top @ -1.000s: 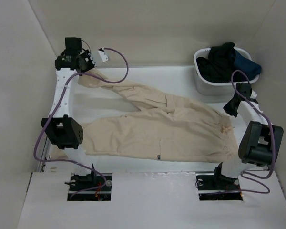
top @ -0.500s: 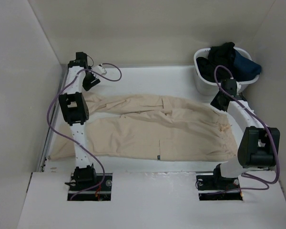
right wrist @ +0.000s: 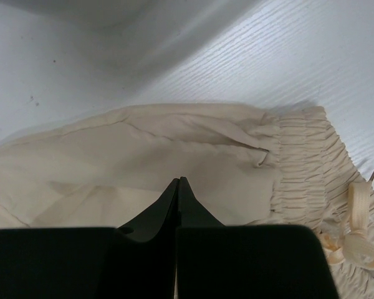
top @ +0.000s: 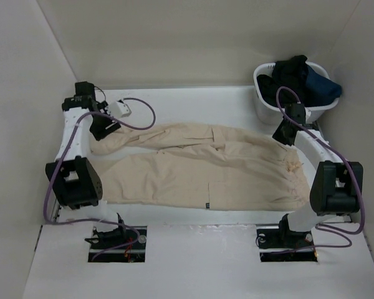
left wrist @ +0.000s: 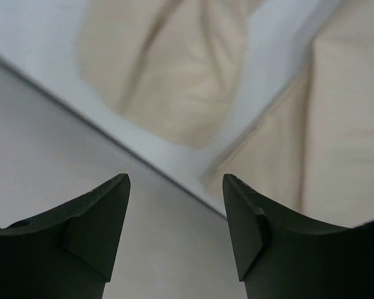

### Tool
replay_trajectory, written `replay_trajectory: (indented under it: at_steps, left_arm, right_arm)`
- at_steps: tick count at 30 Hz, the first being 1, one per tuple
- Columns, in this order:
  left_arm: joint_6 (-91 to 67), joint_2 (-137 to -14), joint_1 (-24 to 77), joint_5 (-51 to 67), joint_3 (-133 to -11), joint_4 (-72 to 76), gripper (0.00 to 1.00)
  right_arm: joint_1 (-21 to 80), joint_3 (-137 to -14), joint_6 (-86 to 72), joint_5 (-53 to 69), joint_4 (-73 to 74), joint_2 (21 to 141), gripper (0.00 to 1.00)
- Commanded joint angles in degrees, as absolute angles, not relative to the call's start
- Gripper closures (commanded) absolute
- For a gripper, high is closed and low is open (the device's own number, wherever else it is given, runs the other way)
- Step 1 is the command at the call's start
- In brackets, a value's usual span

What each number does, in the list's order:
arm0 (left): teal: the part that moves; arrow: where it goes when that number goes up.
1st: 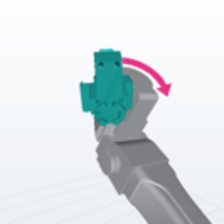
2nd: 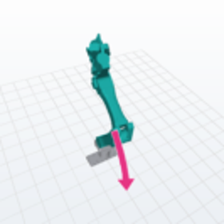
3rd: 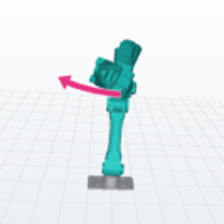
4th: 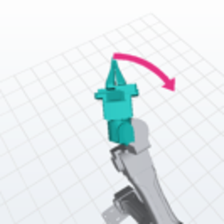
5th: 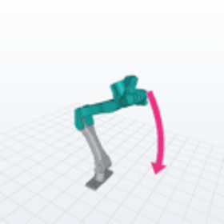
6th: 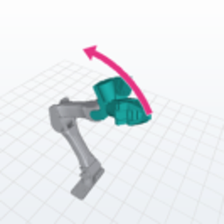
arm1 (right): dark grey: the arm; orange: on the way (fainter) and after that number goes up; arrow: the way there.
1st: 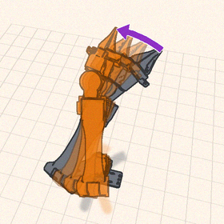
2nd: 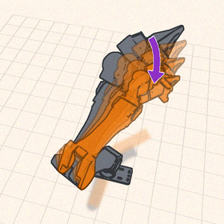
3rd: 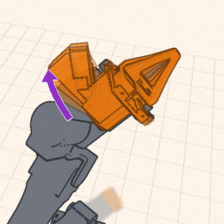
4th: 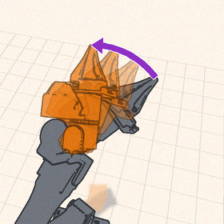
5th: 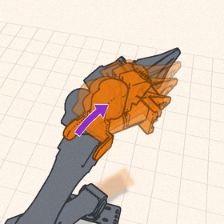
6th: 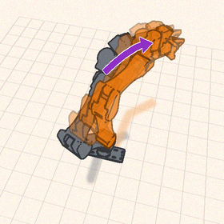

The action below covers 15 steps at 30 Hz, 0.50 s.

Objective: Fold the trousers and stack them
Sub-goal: Flatten the trousers out

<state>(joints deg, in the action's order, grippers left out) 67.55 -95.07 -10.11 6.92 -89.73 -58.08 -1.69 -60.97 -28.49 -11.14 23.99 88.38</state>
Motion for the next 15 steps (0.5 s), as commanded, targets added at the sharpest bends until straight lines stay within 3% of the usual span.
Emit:
replay_trajectory:
  at_steps: [1,7,15]
  left_arm:
    - [68.2,-105.8,-10.3,5.5,-85.8,-60.6,0.40]
    - [64.3,-112.0,-10.0,5.9,-91.6,-61.3,0.43]
    - [63.2,-115.1,-10.2,-1.1,-86.4,-53.3,0.43]
  right_arm:
    - [-2.9,-64.2,-28.5,-11.4,22.2,88.8,1.00]
    - [-2.7,-63.0,-28.2,-12.1,22.2,88.2,1.00]
    - [-3.8,-60.4,-29.0,-11.9,20.7,86.1,1.00]
